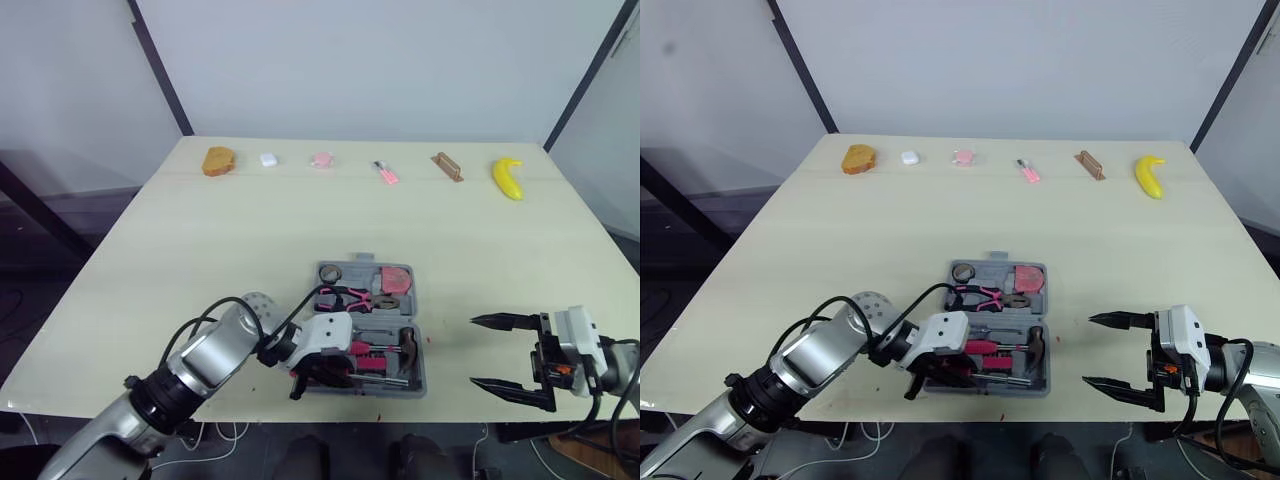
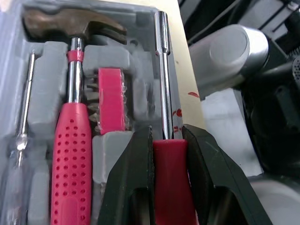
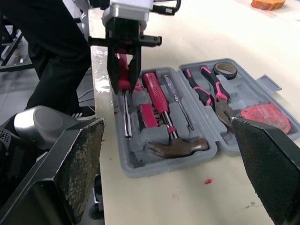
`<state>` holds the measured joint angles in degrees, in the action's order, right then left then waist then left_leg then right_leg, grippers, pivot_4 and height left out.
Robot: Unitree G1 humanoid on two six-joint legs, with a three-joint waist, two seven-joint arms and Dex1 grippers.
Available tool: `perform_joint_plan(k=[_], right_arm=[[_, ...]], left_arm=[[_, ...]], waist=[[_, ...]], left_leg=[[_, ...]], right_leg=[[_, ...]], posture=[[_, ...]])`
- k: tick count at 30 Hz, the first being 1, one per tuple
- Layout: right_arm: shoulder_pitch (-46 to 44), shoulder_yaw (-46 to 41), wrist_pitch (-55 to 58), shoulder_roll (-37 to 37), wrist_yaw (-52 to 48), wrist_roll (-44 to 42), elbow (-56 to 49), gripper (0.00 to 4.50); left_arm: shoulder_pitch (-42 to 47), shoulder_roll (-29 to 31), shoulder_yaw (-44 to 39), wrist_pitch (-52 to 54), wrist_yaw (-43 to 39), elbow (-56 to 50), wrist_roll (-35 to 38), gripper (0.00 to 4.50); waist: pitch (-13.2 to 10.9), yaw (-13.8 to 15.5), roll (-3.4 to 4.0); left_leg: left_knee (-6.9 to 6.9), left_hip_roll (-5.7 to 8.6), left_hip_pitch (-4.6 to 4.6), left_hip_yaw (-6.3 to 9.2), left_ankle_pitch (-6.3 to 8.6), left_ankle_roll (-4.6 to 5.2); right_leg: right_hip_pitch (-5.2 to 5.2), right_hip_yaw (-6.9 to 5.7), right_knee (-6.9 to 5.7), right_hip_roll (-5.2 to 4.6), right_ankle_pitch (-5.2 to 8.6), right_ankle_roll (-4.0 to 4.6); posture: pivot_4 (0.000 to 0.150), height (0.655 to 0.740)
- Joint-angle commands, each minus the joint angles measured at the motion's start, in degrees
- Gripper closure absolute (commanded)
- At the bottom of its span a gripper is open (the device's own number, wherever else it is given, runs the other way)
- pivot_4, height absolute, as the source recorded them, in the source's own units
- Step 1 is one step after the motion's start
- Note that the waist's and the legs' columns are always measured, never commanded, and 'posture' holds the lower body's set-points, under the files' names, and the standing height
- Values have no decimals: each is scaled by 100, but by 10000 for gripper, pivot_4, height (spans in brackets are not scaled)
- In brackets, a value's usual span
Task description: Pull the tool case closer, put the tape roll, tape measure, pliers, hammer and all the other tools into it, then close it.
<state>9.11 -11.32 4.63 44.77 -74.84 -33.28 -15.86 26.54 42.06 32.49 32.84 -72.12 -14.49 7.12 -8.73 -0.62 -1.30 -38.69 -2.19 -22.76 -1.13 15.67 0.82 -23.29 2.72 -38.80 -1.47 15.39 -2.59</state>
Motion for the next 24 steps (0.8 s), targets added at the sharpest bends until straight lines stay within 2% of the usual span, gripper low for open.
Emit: perform_joint_plan(k=[1, 11, 24], right_arm=[[17, -144, -100, 64, -60, -28, -70, 0], [131, -139, -145, 43, -58, -4, -107, 0], [169, -108, -241, 36, -116, 133, -12, 0]], left_arm=[[140, -180, 187, 172, 141, -80, -206, 39761], [315, -452, 446, 491, 316, 59, -564, 39761], [452, -769, 637, 698, 271, 102, -599, 39761]], waist=[[0, 5, 0], [0, 7, 0], [0, 23, 0]], left_leg=[[-1, 0, 0, 0, 0, 0], [-8, 0, -4, 3, 0, 0], [-12, 0, -5, 3, 0, 0]], right_leg=[[0, 0, 0, 0, 0, 0], [0, -1, -3, 0, 0, 0], [2, -1, -2, -1, 0, 0]], posture=[[1500, 7400], [1500, 7400], [1500, 7400]])
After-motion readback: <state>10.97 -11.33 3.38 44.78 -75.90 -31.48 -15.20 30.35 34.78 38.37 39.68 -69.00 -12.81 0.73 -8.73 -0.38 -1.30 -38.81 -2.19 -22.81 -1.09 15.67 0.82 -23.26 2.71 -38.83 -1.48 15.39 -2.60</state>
